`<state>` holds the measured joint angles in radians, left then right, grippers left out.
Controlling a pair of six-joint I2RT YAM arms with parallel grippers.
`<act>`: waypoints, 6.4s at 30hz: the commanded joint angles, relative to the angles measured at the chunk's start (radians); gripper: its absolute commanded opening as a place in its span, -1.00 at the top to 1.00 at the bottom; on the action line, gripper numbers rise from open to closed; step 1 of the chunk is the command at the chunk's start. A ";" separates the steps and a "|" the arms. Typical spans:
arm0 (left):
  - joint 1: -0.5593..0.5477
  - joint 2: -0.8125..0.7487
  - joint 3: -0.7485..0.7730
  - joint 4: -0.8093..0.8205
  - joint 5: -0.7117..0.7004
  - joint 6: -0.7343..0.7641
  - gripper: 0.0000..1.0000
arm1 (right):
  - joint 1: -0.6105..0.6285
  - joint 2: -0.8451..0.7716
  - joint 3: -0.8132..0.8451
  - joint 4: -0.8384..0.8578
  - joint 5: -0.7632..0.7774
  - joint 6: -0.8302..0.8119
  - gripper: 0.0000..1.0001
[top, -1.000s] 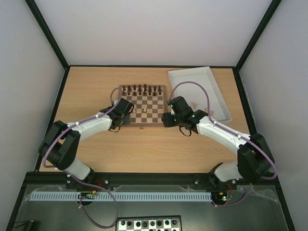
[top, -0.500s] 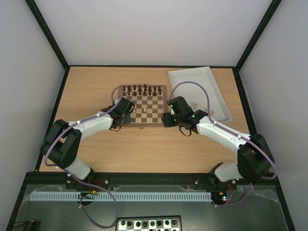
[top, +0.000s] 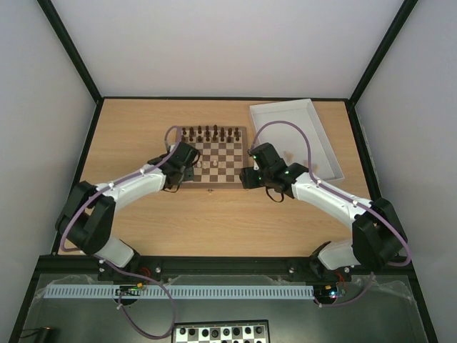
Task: Set up the chess pieces on the board
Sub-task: Place the chess piece on the chessboard, then move the chess piece to the chessboard.
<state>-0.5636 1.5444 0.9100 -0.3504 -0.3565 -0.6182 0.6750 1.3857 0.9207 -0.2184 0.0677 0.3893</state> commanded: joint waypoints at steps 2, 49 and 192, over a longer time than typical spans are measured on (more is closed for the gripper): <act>-0.029 -0.084 0.075 -0.067 -0.041 0.001 -0.21 | 0.006 0.003 -0.007 -0.013 0.010 0.001 -0.29; -0.025 -0.437 -0.124 0.060 -0.041 -0.002 -0.99 | 0.042 0.605 0.566 -0.155 -0.018 -0.058 0.19; 0.000 -0.562 -0.200 0.073 -0.066 -0.033 -0.99 | 0.091 0.806 0.841 -0.328 0.075 -0.076 0.60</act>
<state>-0.5705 0.9779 0.7177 -0.2771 -0.4023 -0.6407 0.7597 2.1754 1.7714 -0.5098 0.1570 0.3176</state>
